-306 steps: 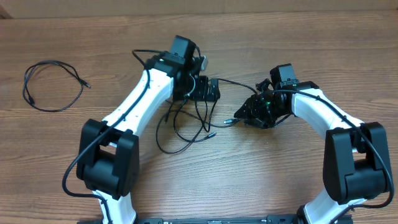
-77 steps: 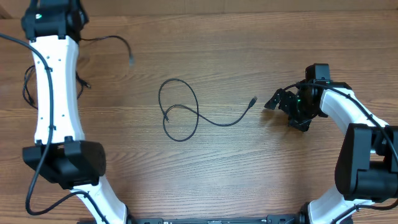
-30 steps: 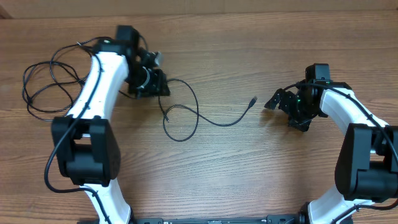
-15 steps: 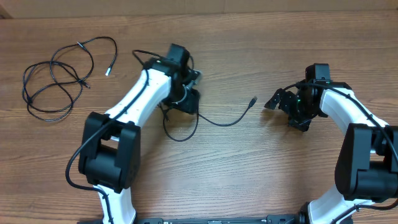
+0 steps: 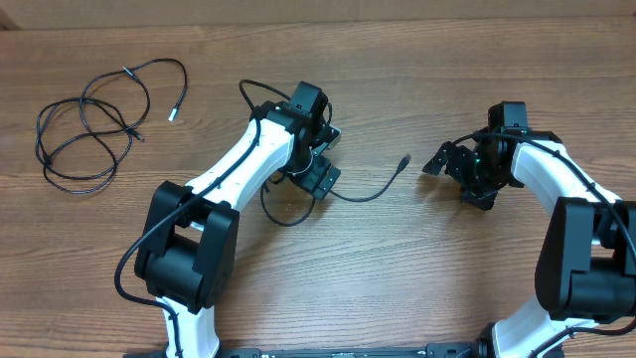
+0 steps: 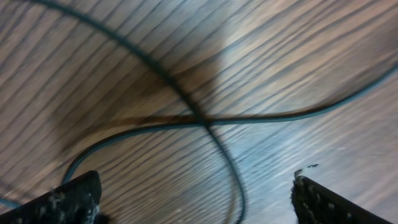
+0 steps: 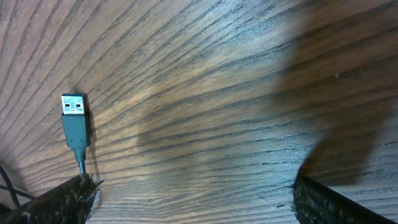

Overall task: Untangle cables
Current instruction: 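Lower the left gripper onto the last cable at center and grasp it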

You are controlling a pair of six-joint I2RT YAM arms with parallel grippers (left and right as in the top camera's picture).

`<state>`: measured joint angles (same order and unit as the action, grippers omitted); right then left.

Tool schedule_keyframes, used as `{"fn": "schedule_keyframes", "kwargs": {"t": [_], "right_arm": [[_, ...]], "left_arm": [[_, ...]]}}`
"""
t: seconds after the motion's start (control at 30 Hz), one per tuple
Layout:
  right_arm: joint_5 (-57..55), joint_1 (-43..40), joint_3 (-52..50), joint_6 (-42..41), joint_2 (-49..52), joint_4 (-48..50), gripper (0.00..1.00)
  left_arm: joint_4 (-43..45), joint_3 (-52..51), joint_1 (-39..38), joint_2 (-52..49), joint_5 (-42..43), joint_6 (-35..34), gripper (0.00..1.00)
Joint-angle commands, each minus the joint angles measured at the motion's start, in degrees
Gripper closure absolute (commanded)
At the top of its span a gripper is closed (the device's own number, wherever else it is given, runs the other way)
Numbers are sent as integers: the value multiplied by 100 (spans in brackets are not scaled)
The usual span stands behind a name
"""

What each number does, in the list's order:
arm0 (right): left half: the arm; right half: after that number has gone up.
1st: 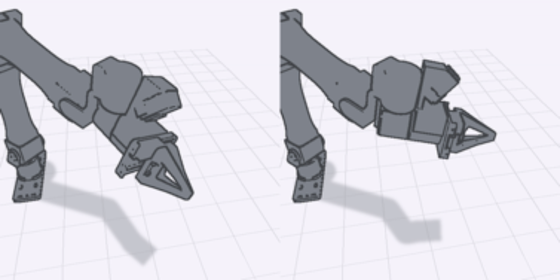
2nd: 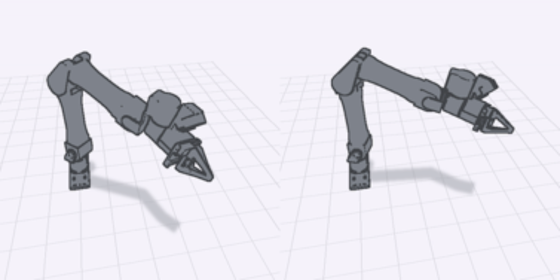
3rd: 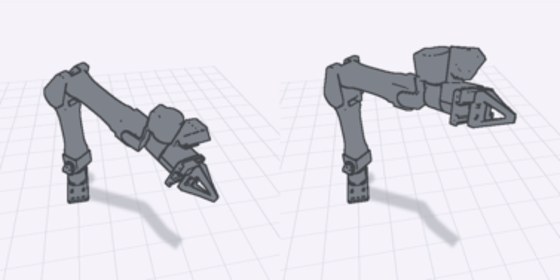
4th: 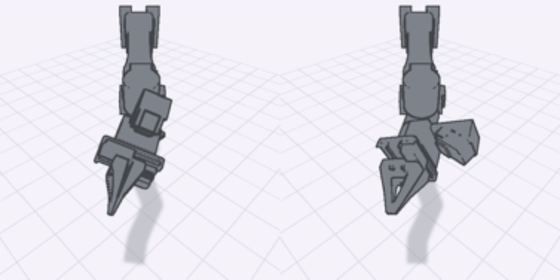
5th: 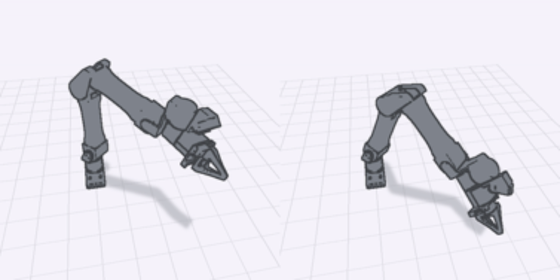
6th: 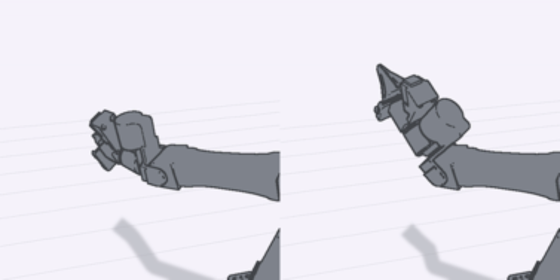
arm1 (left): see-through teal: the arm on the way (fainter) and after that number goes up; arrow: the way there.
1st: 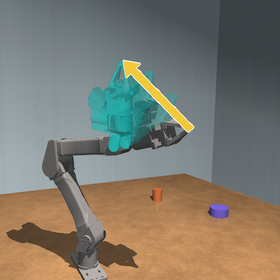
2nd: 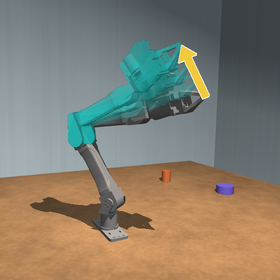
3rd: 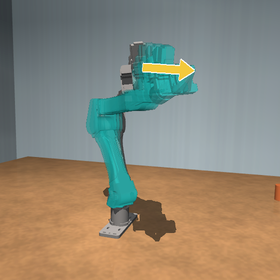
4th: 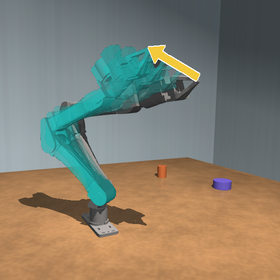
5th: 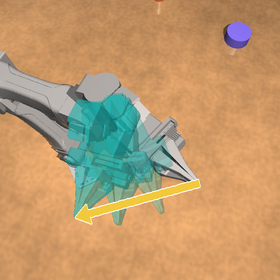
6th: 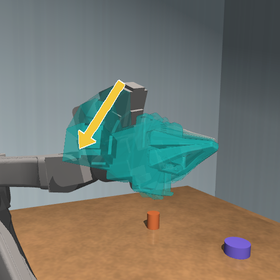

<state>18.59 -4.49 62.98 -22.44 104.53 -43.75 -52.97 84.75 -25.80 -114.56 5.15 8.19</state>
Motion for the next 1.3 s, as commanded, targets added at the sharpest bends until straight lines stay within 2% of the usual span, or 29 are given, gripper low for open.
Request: {"fn": "schedule_keyframes", "kwargs": {"t": [0.0, 0.3, 0.33, 0.37, 0.43, 0.47, 0.53, 0.63, 0.67, 0.8, 0.83, 0.9, 0.97, 1.03, 1.27], "right_arm": [[-57, -4, -2, 0, -4, 13, 0], [-57, -4, -2, 2, -4, 13, 0], [-57, -4, -2, 2, -4, 13, 0], [-57, -4, -2, 2, -4, 13, 0], [-57, -4, -2, 2, -4, 13, 0], [-57, -4, -2, 2, -4, 13, 0], [-57, -4, -2, 2, -4, 13, 0], [-57, -4, -2, 2, -4, 13, 0], [-57, -4, -2, 2, -4, 13, 0], [-57, -4, -2, 0, -4, 13, 0], [-59, -4, -2, 2, -4, 13, 0], [-57, -4, -2, 0, -4, 13, 0], [-57, -4, -2, 2, -4, 13, 0], [-57, -4, -2, 2, -4, 13, 0], [-57, -4, -2, 2, -4, 13, 0]], "left_arm": [[70, -127, 7, -199, -428, 175, 0], [339, -295, 28, -774, -898, 254, 0], [334, -295, 35, -813, -859, 254, 4], [334, -295, 37, -866, -848, 254, 12], [326, -295, 37, -914, -809, 251, 53], [323, -295, 31, -918, -807, 251, 64], [323, -295, 20, -918, -809, 251, 70], [319, -284, 17, -916, -807, 240, 95], [308, -280, 17, -916, -809, 179, 96], [122, -131, 17, -896, -807, -15, 96], [79, -92, 17, -896, -809, -13, 87], [31, -37, 17, -896, -868, -4, 41], [46, -35, 24, -896, -1047, -4, 29], [28, -33, 24, -896, -1298, -4, 24], [-199, 249, -15, -896, -1720, -4, 21]]}}
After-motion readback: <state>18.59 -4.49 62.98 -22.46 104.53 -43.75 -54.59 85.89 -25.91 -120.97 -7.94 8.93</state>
